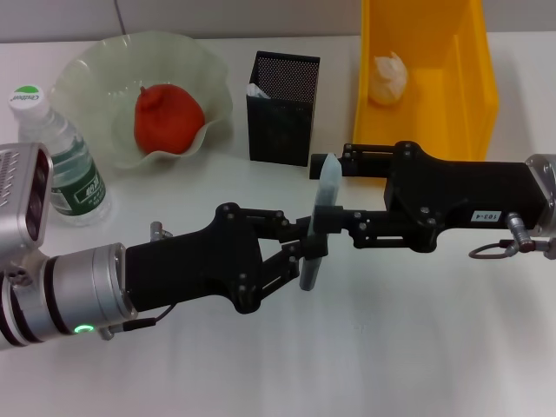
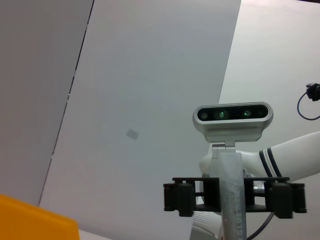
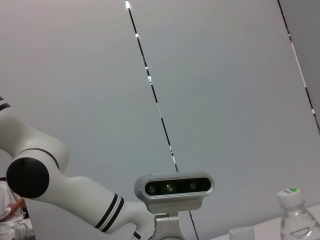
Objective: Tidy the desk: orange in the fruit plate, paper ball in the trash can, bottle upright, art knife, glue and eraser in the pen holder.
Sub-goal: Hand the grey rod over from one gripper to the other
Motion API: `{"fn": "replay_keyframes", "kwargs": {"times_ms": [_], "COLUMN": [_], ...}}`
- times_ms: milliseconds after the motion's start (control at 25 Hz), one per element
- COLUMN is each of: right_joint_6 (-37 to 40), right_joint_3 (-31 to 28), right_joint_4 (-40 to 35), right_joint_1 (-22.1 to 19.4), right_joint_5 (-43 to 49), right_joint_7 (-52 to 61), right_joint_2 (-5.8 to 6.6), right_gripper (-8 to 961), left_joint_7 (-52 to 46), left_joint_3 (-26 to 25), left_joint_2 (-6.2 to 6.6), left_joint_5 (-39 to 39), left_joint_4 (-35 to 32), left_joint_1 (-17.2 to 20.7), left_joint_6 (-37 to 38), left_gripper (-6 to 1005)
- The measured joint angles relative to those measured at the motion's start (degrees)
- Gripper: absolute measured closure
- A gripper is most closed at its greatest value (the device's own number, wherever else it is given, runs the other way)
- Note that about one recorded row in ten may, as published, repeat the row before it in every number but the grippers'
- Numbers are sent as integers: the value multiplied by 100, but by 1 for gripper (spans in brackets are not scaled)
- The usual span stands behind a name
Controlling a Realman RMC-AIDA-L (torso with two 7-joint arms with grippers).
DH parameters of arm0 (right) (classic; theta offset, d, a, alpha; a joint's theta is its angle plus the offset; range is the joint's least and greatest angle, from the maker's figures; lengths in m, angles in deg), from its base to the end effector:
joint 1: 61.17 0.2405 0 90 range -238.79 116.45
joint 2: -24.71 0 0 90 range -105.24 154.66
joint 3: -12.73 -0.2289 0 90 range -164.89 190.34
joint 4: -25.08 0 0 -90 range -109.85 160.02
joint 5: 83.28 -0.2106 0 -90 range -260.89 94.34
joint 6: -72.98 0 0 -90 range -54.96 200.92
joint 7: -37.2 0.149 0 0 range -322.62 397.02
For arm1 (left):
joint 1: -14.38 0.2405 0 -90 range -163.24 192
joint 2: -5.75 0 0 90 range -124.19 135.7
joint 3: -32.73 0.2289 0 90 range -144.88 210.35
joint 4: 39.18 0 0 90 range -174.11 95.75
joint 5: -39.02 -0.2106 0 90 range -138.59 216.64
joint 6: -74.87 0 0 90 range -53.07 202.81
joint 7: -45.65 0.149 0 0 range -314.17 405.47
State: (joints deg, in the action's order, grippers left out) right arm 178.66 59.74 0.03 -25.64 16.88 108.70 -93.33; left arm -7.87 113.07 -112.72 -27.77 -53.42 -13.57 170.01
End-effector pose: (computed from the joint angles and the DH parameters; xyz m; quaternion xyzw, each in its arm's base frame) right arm 0.1794 0.2906 -0.0062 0.9113 -0.1243 -0.3911 0.0324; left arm -0.2065 0.2529 -0.0556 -0.8985 -0.1385 -0.4148 0.0385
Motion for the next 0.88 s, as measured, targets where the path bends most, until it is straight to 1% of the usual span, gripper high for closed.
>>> {"fn": "replay_keyframes", "kwargs": {"times_ms": [400, 520, 720, 880], "right_joint_6": [-69, -56, -46, -53], "right_joint_3": [10, 12, 110, 158], "right_joint_4": [11, 4, 1, 5], "right_joint_1": [74, 77, 99, 108], "right_joint_5": [5, 6, 7, -3], "right_joint_7": [38, 40, 41, 32], "right_joint_2": [-10, -9, -7, -7], "right_gripper": [337, 583, 795, 801], "left_joint_7": [0, -1, 0, 5], "left_joint_3": [0, -1, 1, 1], "left_joint_2": [-1, -1, -1, -1], "left_joint_5": [0, 3, -7, -8], "left_joint_4": [-17, -18, -18, -16], "left_joint_1": [-10, -9, -7, -7], "left_joint_6": [2, 3, 5, 5], "left_gripper": [858, 858, 858, 858]}}
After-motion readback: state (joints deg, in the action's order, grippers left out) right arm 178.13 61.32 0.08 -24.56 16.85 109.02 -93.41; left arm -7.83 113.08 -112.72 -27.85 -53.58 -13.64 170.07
